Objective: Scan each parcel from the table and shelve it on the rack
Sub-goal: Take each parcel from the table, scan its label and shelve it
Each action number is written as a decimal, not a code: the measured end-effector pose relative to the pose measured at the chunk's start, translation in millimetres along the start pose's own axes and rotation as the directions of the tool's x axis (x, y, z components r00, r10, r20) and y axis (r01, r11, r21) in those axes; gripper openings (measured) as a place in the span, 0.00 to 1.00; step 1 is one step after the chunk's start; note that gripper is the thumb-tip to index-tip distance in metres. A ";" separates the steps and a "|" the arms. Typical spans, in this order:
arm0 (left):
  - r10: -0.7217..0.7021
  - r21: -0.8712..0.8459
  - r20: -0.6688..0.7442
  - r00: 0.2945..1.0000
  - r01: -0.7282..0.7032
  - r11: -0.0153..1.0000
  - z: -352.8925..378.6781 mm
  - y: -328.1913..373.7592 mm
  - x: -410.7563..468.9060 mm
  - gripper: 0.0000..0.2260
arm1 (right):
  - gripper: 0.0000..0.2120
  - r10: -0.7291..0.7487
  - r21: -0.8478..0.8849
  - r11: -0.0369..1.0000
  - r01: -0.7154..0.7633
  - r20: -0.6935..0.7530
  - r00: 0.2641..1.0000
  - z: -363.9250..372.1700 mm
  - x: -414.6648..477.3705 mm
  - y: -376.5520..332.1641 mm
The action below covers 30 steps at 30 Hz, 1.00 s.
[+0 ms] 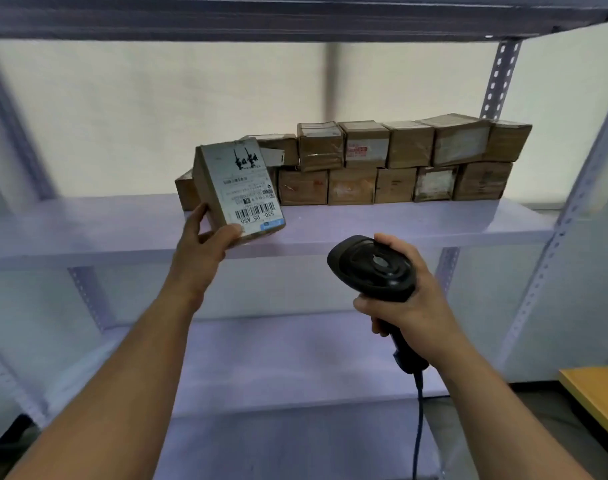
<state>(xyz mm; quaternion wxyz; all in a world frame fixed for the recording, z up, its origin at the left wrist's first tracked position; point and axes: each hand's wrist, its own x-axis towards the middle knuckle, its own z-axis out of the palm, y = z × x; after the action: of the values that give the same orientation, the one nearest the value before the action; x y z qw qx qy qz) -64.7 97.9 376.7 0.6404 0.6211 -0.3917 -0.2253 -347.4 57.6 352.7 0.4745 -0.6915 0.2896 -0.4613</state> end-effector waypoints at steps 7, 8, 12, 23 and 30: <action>0.024 -0.023 0.001 1.000 -0.024 0.999 -47.5 18.1 105.8 0.24 | 0.37 -0.026 -0.026 0.999 0.025 -0.035 0.999 53.4 62.5 -0.2; 0.026 -0.020 0.001 1.000 -0.026 0.999 -54.1 20.3 122.6 0.26 | 0.37 -0.029 -0.032 0.999 0.028 -0.036 0.999 61.2 71.2 1.2; 0.017 0.009 0.018 1.000 -0.017 1.000 -70.4 26.0 181.2 0.29 | 0.38 -0.031 -0.055 0.998 0.029 -0.043 0.999 88.9 102.9 6.8; -0.090 0.080 0.143 0.986 0.079 0.994 -49.0 28.4 280.3 0.20 | 0.39 -0.056 -0.087 0.995 0.045 -0.133 0.989 123.5 151.5 30.6; 0.070 0.208 0.151 0.986 -0.101 0.973 -46.5 14.0 302.3 0.30 | 0.40 -0.065 -0.079 0.996 0.052 -0.177 0.982 130.0 161.6 37.9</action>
<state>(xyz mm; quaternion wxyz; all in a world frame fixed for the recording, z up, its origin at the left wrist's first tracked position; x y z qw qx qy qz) 147.7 -105.9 461.0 0.5488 0.6516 -0.4850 -0.1975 -161.5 -41.8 360.2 0.4068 -0.6726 0.3274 -0.5243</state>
